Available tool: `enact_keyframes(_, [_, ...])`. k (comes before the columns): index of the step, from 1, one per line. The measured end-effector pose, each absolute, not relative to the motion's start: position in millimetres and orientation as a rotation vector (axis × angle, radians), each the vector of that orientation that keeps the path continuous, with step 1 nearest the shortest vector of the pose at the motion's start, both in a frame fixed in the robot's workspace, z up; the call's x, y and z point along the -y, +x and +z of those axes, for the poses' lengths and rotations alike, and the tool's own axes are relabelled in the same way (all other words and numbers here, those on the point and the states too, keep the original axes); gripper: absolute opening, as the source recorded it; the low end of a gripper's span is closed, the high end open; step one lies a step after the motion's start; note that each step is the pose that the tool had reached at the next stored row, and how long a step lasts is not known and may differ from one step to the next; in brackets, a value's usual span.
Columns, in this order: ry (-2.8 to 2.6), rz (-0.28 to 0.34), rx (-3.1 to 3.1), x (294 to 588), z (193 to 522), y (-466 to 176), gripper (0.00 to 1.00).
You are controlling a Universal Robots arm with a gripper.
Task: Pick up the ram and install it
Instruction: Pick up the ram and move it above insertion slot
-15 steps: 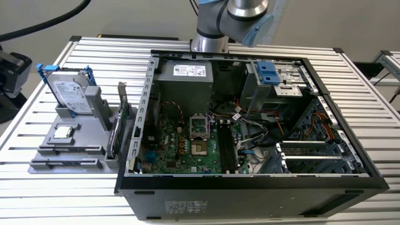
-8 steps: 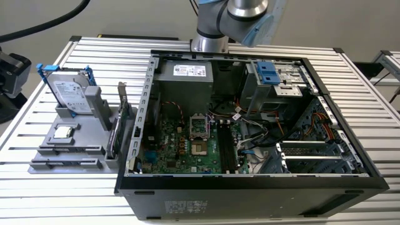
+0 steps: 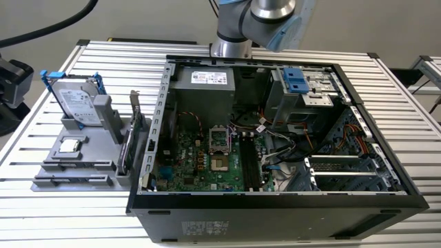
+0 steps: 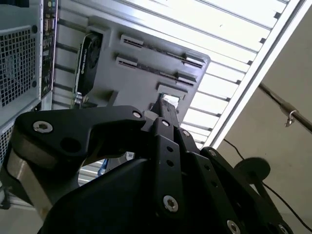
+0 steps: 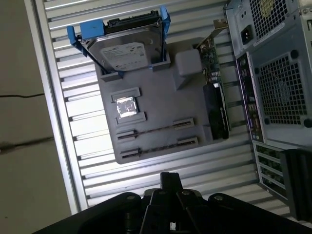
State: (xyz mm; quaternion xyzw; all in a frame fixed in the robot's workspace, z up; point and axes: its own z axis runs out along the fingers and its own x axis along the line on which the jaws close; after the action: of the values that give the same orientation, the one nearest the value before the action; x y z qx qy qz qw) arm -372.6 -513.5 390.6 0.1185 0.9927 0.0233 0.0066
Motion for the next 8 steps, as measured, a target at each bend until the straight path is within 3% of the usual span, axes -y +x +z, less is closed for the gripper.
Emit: enact_keyframes(8, [0.426,0.073,-3.098,513.5,390.6,-372.6,0.00])
